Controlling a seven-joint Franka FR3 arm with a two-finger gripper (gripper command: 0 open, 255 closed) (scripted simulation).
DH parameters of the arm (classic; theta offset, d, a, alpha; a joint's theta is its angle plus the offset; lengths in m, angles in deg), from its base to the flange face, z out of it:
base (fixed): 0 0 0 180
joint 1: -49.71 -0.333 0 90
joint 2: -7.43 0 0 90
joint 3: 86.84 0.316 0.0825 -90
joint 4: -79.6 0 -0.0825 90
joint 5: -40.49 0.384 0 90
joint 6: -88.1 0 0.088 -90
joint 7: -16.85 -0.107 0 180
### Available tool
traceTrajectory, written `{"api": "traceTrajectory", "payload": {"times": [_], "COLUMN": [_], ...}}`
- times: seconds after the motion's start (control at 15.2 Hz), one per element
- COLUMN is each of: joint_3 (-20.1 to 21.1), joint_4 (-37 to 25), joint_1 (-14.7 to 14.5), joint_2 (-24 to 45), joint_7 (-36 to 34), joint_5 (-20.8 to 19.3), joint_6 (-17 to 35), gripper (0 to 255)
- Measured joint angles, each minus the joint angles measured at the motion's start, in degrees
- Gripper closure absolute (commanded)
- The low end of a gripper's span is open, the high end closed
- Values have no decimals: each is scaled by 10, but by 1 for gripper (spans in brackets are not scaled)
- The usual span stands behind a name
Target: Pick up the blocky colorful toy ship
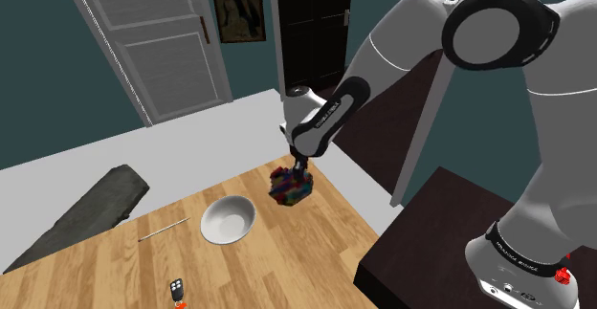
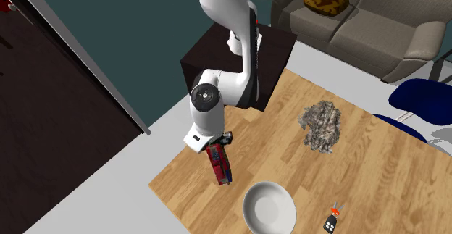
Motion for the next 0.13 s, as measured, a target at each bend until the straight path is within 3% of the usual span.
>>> {"api": "traceTrajectory", "payload": {"times": [0.13], "joint_3": [1], "joint_4": [2], "joint_1": [0], "joint_2": [-11], "joint_7": [0], "joint_5": [1], "joint_6": [-8], "gripper": [255]}}
